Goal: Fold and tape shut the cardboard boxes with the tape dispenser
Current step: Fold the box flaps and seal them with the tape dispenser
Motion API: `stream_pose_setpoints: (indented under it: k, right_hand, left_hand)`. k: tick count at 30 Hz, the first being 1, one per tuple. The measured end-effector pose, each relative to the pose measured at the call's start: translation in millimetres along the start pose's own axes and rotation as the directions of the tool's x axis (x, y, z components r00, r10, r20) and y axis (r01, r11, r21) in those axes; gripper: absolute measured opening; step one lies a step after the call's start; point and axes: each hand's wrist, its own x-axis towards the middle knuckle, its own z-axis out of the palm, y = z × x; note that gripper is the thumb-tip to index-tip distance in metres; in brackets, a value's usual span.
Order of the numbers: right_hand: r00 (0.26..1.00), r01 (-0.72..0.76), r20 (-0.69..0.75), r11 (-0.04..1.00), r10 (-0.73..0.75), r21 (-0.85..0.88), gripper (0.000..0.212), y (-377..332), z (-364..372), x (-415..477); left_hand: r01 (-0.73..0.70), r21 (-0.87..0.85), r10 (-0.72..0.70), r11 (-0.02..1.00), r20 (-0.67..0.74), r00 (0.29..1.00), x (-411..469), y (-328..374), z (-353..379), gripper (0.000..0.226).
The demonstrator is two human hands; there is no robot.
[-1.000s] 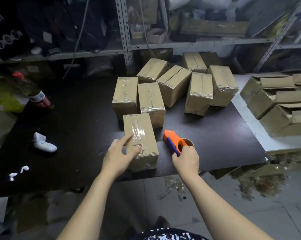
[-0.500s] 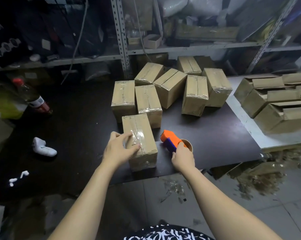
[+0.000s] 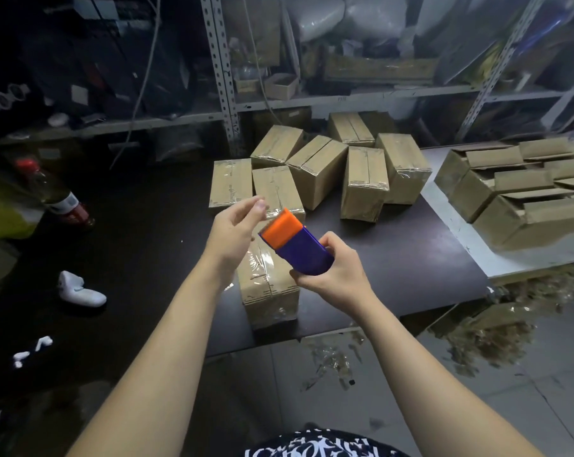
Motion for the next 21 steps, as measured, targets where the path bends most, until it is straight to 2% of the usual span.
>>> stream_pose_setpoints:
  k: [3, 7, 11, 16, 18, 21]
  right_hand:
    - [0.995, 0.094, 0.043, 0.995, -0.095, 0.031, 0.047, -2.7, -2.6, -3.6]
    - [0.987, 0.15, 0.054, 0.988, -0.152, 0.045, 0.049, -4.0, 0.7, -4.6]
    - [0.98, 0.188, 0.063, 0.982, -0.189, 0.026, 0.054, -6.8, 1.6, -6.8]
    - [0.971, 0.224, 0.094, 0.975, -0.221, -0.013, 0.055, -5.2, 3.1, -7.2]
    - [0.965, 0.244, 0.101, 0.969, -0.241, -0.025, 0.054, -4.6, 4.6, -7.9]
    - [0.966, 0.25, 0.079, 0.968, -0.248, -0.021, 0.055, -10.1, 5.6, -6.5]
  left_hand:
    - [0.034, -0.091, -0.022, 0.995, 0.135, 0.991, -4.4, 16.1, -10.6, 0.037]
    - [0.052, -0.013, -0.048, 0.999, 0.223, 0.974, -7.0, 21.1, -22.4, 0.034]
    - [0.155, -0.057, -0.139, 0.986, 0.221, 0.965, -6.0, 19.3, -24.2, 0.031]
    - [0.228, -0.061, -0.211, 0.972, 0.21, 0.955, -6.9, 15.6, -26.2, 0.013]
    - [0.202, -0.006, -0.198, 0.979, 0.176, 0.964, -8.0, 15.6, -27.4, 0.01]
    - [0.095, 0.002, -0.095, 0.995, 0.104, 0.99, -6.7, 14.9, -30.6, 0.015]
